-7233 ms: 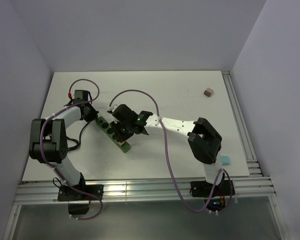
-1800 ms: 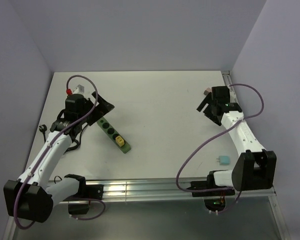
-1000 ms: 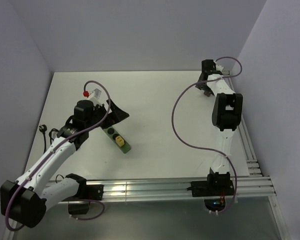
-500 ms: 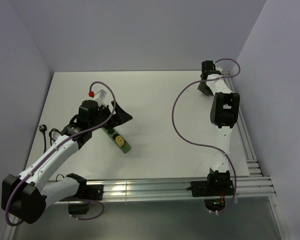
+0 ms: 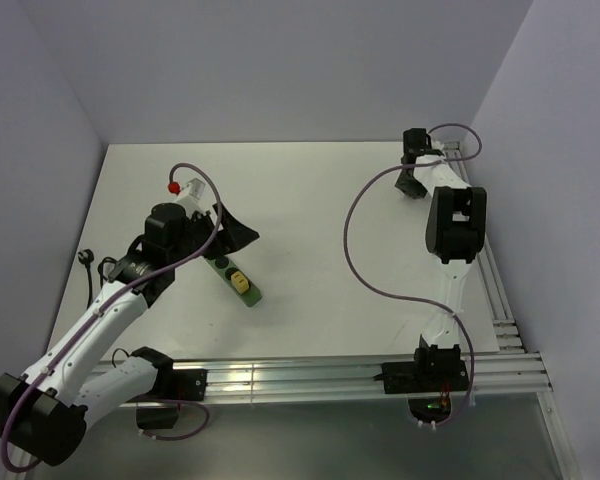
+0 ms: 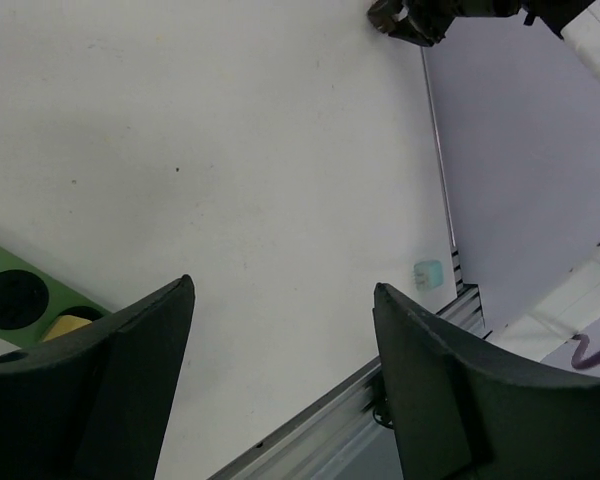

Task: Insert the plug

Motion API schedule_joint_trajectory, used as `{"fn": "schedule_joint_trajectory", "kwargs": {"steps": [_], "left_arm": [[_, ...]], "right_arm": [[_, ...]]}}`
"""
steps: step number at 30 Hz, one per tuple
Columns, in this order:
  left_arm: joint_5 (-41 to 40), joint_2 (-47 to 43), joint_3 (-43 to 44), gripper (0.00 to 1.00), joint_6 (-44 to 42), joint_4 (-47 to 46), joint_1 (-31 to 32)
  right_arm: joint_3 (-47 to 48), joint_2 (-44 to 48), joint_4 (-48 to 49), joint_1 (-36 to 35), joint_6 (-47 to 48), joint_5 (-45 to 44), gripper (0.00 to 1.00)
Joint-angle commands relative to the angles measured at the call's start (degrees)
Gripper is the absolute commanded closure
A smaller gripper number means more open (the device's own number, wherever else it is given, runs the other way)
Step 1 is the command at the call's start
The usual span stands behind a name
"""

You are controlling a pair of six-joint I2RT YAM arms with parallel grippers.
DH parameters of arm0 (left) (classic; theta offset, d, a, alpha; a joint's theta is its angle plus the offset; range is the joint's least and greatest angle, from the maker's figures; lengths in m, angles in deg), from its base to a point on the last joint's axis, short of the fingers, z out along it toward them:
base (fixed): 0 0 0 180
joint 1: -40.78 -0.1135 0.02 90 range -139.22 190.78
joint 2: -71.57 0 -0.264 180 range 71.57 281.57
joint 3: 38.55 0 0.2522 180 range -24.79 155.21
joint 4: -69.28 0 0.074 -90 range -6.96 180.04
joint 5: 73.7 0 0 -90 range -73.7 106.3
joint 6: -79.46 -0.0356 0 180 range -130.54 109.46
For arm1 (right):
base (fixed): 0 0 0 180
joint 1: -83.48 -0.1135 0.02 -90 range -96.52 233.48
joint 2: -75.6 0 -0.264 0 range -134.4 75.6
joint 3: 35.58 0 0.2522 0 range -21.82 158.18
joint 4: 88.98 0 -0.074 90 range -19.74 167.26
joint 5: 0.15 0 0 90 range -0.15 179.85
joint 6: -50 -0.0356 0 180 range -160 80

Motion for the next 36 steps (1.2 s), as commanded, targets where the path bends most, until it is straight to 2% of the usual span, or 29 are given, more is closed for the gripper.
{"fn": "schedule_joint_trajectory", "kwargs": {"steps": [1, 4, 6, 8, 14, 17, 20, 21, 23, 24, 25, 26, 29, 32, 36], "left_arm": [[2.9, -2.2, 1.1, 0.24, -0.9, -1.8, 0.2], [2.8, -2.5, 1.7, 0.34, -0.8, -0.9, 0.1], [3.4, -2.6, 2.9, 0.40, -0.6, -0.6, 0.1], [4.1, -2.8, 3.8, 0.42, 0.0, 0.1, 0.1], [6.9, -5.1, 3.8, 0.48, 2.2, -1.7, 0.1], [7.5, -8.3, 0.4, 0.47, 3.5, -4.9, 0.2], [7.1, -12.6, -4.4, 0.42, 5.6, -10.7, 0.2], [6.4, -14.2, -6.4, 0.36, 6.0, -13.4, 0.4], [3.1, -15.5, -8.1, 0.29, 5.6, -16.4, 1.1], [1.4, -16.5, -9.6, 0.24, 4.7, -19.3, 2.5], [-0.7, -17.0, -10.4, 0.23, 4.3, -20.8, 3.5], [-5.5, -17.3, -11.2, 0.20, 3.6, -22.5, 4.7], [-14.4, -16.5, -13.5, 0.17, 0.0, -29.3, 11.5], [-19.5, -13.3, -13.3, 0.15, -4.7, -35.3, 15.6], [-25.2, -6.7, -12.4, 0.14, -9.9, -45.1, 22.4]], "right_arm": [[-8.6, 14.4, 6.9, -6.8, -0.7, 2.7, 1.00], [-19.3, 25.4, 11.2, -12.1, -1.1, 4.2, 1.00], [-27.1, 33.6, 13.0, -18.6, -0.8, 5.4, 1.00], [-34.7, 39.0, 16.3, -25.2, -0.6, 9.0, 1.00], [-51.4, 56.8, 23.8, -35.4, -4.9, 23.4, 1.00], [-58.4, 64.1, 27.6, -37.0, -13.2, 32.5, 1.00], [-62.8, 70.7, 28.2, -37.9, -25.0, 32.5, 1.00], [-63.5, 73.5, 28.2, -37.9, -30.5, 32.0, 1.00], [-64.6, 76.0, 29.3, -38.3, -35.4, 31.5, 1.00], [-64.3, 77.9, 28.4, -38.5, -40.0, 28.5, 1.00], [-63.9, 78.6, 26.8, -38.9, -42.2, 27.2, 1.00], [-63.2, 79.3, 26.5, -39.0, -44.5, 26.4, 1.00], [-60.7, 80.0, 25.8, -39.8, -51.6, 22.7, 1.00], [-57.0, 78.7, 23.7, -41.9, -55.2, 17.1, 1.00], [-53.7, 75.0, 21.8, -44.3, -59.4, 14.1, 1.00]]}}
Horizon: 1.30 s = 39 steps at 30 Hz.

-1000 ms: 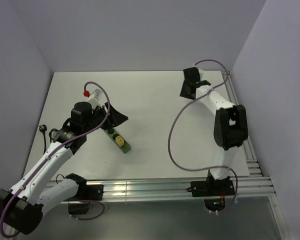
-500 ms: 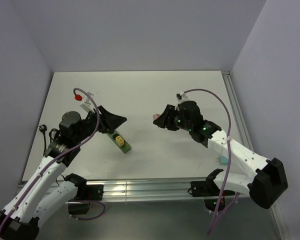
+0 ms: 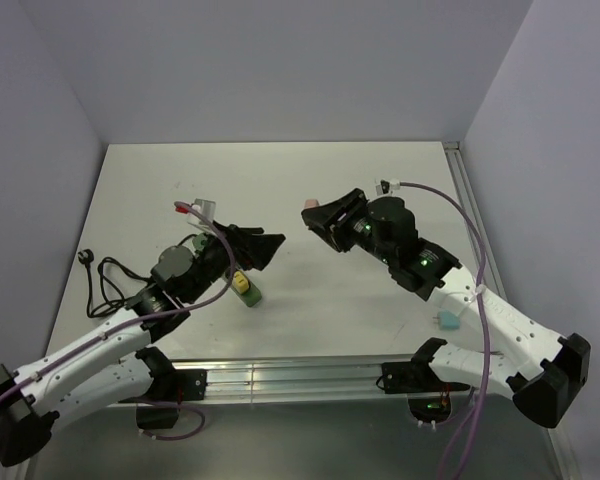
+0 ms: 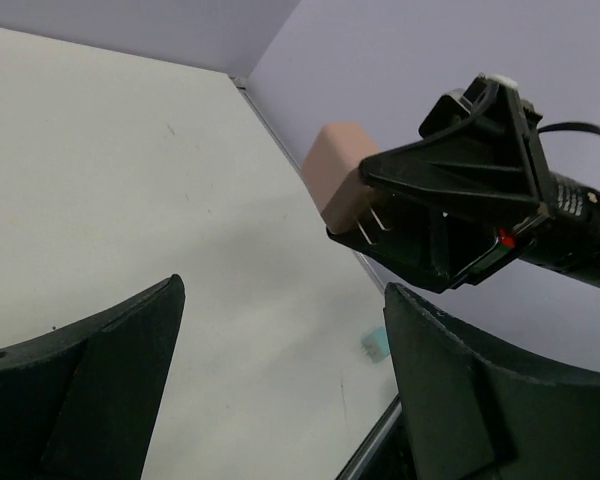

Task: Insert the plug

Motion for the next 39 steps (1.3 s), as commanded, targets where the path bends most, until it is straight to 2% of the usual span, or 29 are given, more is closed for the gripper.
{"fn": "schedule_joint_trajectory", "kwargs": {"steps": [1, 8, 17, 25, 36, 39], "left_arm": [[-8.1, 3.5, 1.4, 0.14, -6.4, -13.5, 4.0], [-14.3, 8.5, 3.6, 0.14, -9.5, -18.2, 8.4], [-12.7, 12.5, 4.6, 0.18, -8.2, -19.5, 10.0], [-15.3, 14.8, 6.0, 0.19, -7.9, -17.6, 11.0], [-14.8, 16.9, 6.9, 0.21, -7.1, -18.5, 11.2], [-15.4, 16.9, 6.9, 0.29, -7.1, -18.0, 11.2]], "right_arm": [[3.7, -1.9, 0.3, -2.3, -6.6, -5.6, 1.00], [6.3, -3.6, -2.0, -6.9, -7.5, -10.5, 1.00], [7.0, -3.4, -3.3, -9.6, -8.4, -14.2, 1.00], [8.4, -4.2, -2.6, -11.0, -8.4, -14.3, 1.00], [9.3, -4.8, -2.6, -12.7, -8.9, -14.5, 1.00], [9.4, -4.8, -2.5, -12.9, -8.3, -13.6, 1.00]]}}
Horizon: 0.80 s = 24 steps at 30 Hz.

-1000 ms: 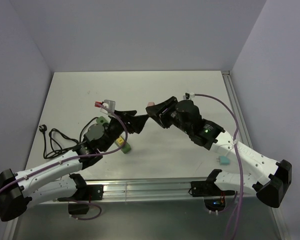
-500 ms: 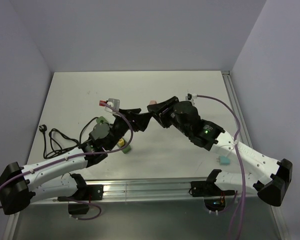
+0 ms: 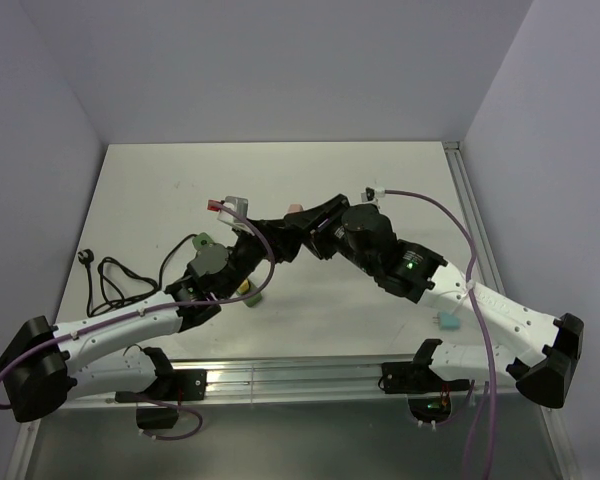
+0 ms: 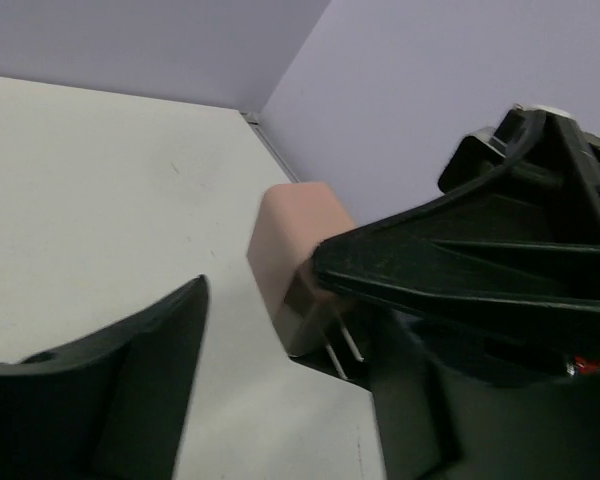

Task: Insert the plug

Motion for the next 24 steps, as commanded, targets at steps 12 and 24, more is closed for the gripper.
{"fn": "schedule_joint_trajectory", "kwargs": {"steps": [12, 24], "left_arm": [[-5.6, -5.5, 0.5, 1.00, -1.4, 1.5, 0.4], [25.9, -23.4, -4.1, 1.00, 5.8, 17.9, -12.5]], "right_arm": [[0.9, 0.6, 6.0, -0.9, 10.0, 11.1, 0.22], [-9.0, 13.5, 9.7, 8.7, 42.0, 27.3, 0.05]]}}
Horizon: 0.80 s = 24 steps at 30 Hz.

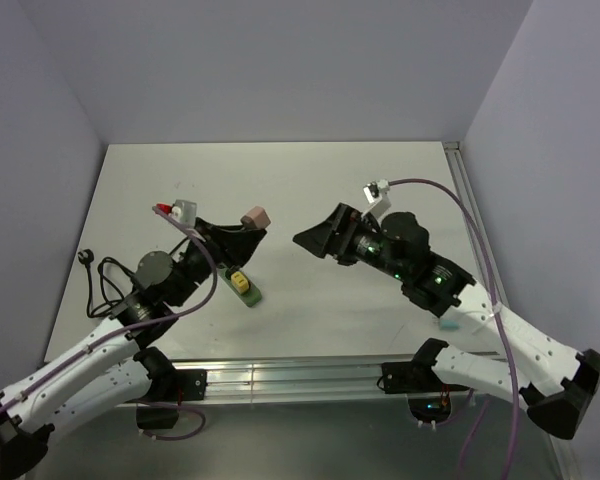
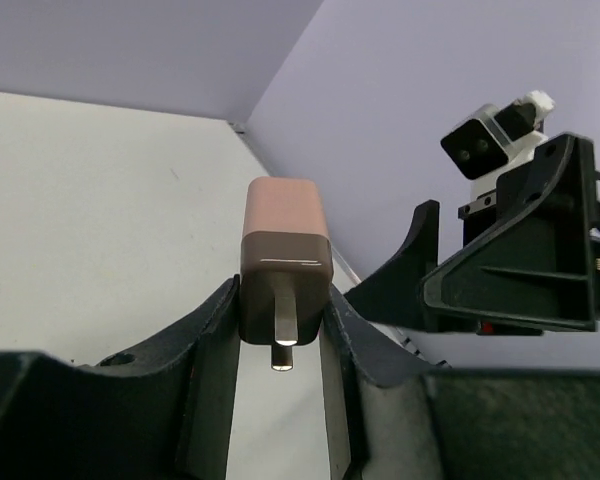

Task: Insert the plug

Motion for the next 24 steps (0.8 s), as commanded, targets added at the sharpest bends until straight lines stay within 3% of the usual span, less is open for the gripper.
{"fn": "schedule_joint_trajectory", "kwargs": {"steps": [1, 5, 8, 12, 15, 18, 24], "left_arm": [[20.9, -4.7, -0.6, 1.00, 4.3, 4.0, -6.0], [37.0, -4.5, 1.1, 1.00, 7.3, 5.5, -10.7], [45.5, -3.3, 1.9, 1.00, 9.3, 4.5, -10.8], [47.7, -4.7, 0.4, 1.00, 11.4, 0.6, -10.9], [49.2, -5.8, -0.9, 1.00, 13.7, -3.6, -11.0], [50.4, -5.8, -1.2, 1.00, 15.5, -5.9, -11.1], [52.1, -4.6, -3.3, 1.00, 20.2, -13.6, -11.0]], "right_arm": [[-5.6, 7.2, 11.5, 4.4, 17.7, 14.4, 0.07], [-1.6, 7.4, 9.1, 4.9, 30.8, 28.3, 0.15], [2.1, 4.5, 7.9, 4.9, 32.4, 34.8, 0.22], [3.3, 3.3, 13.3, 4.8, 29.6, 39.3, 0.34], [3.7, 2.3, 15.7, 4.8, 29.5, 40.2, 0.51], [3.2, 1.2, 17.4, 4.7, 28.5, 41.1, 0.61], [3.0, -1.3, 21.2, 3.3, 26.7, 41.8, 0.60]]}}
